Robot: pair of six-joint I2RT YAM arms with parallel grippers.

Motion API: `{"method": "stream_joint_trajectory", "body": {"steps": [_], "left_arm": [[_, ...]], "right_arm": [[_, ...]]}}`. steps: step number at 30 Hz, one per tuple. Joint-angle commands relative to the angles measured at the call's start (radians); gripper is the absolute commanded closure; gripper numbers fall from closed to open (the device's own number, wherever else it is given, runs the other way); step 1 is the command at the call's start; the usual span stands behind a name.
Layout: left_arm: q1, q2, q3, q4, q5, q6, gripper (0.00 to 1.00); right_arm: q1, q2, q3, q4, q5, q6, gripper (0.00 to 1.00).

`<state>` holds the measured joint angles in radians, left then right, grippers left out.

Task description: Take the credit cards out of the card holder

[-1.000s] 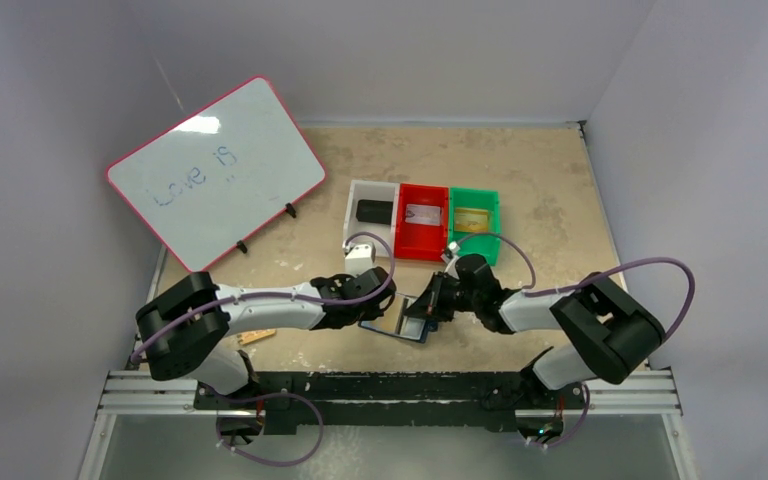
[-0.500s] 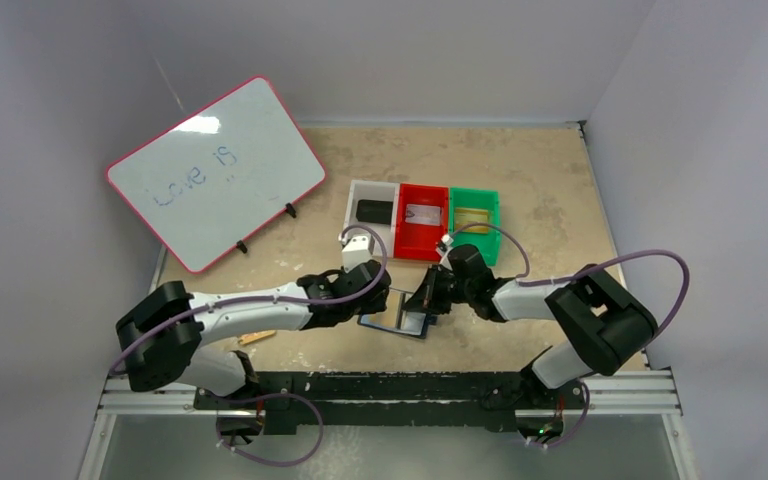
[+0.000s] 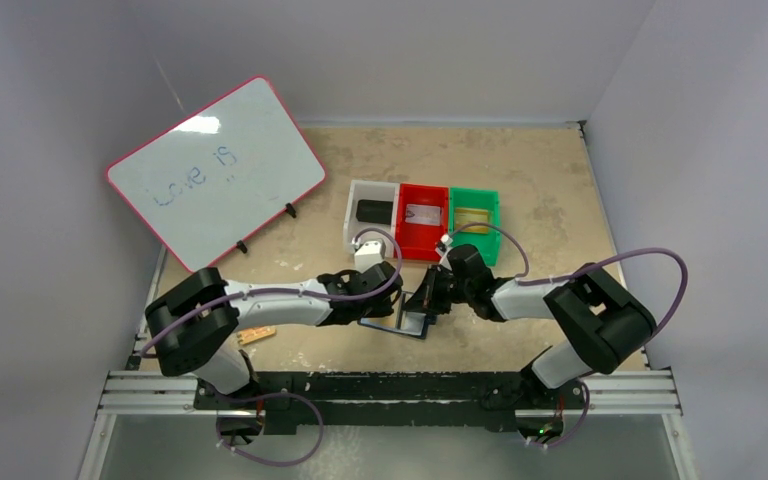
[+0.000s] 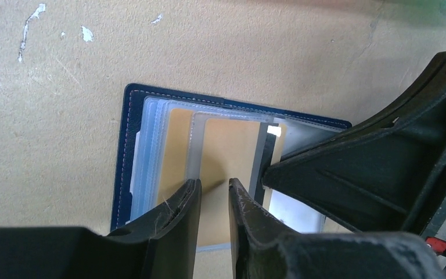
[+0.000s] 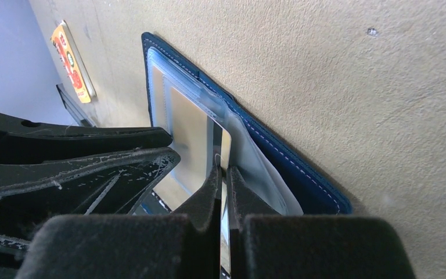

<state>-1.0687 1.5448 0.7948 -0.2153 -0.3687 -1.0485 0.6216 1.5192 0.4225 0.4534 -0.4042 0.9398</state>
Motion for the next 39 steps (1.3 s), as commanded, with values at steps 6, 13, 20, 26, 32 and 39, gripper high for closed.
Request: {"method": "stream_joint_trajectory", "body": {"steps": [6,13,20,26,32,39], "left_arm": [[0.003,0.043,0.013,-0.045,-0.022,-0.031,0.79],[0.003,0.043,-0.014,-0.076,-0.050,-0.045,0.81],[0.003,0.047,-0.008,-0.051,-0.017,-0.018,0.81],[0.003,0.057,-0.013,-0.025,0.013,0.000,0.86],[0.003,0.062,-0.013,-0.025,0.011,-0.001,0.90],[0.003,0.064,-0.007,-0.035,0.000,-0.005,0.91]], "right_arm": [[-0.005,-0.011,0.010,-0.112,0.104,-0.056,1.00],[-0.005,-0.054,0.000,-0.151,0.121,-0.060,1.00],[-0.014,-0.087,-0.030,-0.128,0.125,-0.004,1.00],[-0.014,-0.092,-0.109,0.094,0.069,0.109,0.89],[-0.014,-0.094,-0.116,0.167,0.082,0.154,0.78],[-0.014,-0.056,-0.126,0.262,0.063,0.168,0.76]]}}
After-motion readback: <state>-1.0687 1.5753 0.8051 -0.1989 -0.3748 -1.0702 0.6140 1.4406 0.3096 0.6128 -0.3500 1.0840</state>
